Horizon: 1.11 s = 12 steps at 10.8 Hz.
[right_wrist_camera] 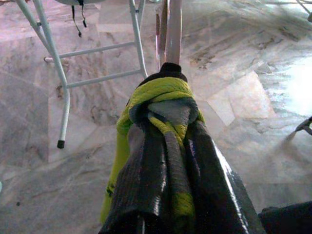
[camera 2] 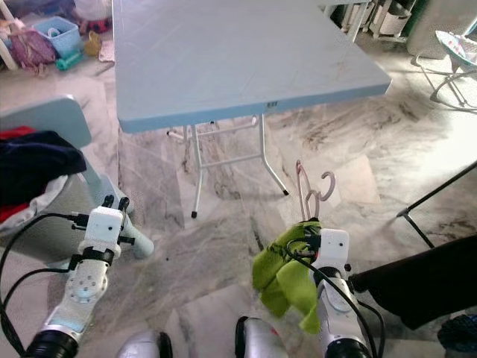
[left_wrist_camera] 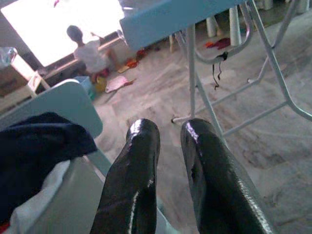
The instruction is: Hang hanger
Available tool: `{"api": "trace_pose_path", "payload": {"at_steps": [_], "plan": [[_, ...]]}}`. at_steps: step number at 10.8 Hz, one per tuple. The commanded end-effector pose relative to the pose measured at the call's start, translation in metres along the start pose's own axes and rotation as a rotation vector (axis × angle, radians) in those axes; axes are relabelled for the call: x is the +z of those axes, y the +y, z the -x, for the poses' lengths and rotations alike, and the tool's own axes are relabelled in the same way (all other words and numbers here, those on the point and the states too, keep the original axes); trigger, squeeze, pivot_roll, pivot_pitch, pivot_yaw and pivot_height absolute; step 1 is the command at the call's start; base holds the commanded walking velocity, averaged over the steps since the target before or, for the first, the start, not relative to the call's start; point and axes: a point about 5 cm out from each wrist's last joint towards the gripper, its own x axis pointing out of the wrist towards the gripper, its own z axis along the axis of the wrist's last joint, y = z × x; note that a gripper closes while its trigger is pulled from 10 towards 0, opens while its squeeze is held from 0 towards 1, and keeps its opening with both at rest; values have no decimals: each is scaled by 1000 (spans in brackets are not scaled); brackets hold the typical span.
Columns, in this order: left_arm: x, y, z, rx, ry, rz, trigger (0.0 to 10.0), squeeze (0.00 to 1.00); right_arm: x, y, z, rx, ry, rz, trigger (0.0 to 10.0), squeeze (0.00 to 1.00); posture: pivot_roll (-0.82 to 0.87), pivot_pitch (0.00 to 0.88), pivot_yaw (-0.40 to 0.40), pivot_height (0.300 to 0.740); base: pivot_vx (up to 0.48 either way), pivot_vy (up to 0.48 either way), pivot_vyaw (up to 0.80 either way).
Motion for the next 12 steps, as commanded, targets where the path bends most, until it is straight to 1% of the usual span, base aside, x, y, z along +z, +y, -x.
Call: {"api": "trace_pose_path", "payload": {"at_steps": [1, 2, 3, 6, 8, 9, 10, 12], "plan": [[3, 4, -5, 27, 8, 32, 10000, 0, 11, -1, -6, 12, -31, 8, 10000, 0, -16, 133, -58, 740, 0, 0, -800], [4, 4, -7, 20, 5, 36, 10000, 0, 12, -1, -7, 13, -32, 9, 10000, 0, -16, 133, -58, 740, 0, 0, -800], [4, 4, -8, 14, 8, 38, 10000, 0, 13, -1, -7, 13, -35, 12, 10000, 0, -17, 134, -57, 740, 0, 349, -800], [4, 6, -10, -4, 16, 27, 10000, 0, 9, -1, -4, 11, -26, 12, 10000, 0, -22, 139, -54, 740, 0, 469, -800], [2, 6, -9, -13, 26, 19, 10000, 0, 10, -1, -4, 11, -27, 10, 10000, 0, -23, 141, -55, 740, 0, 459, -800], [0, 8, -10, -15, 37, 10, 10000, 0, 11, -1, -5, 11, -29, 9, 10000, 0, -22, 142, -55, 740, 0, 450, -694], [-2, 11, -11, -14, 44, 1, 10000, 0, 11, -1, -5, 11, -29, 9, 10000, 0, -22, 142, -55, 740, 0, 0, -481], [-3, 18, -13, -17, 48, -7, 10000, 0, 11, 0, -4, 11, -27, 7, 10000, 0, -21, 145, -53, 740, 0, 0, 0]]}}
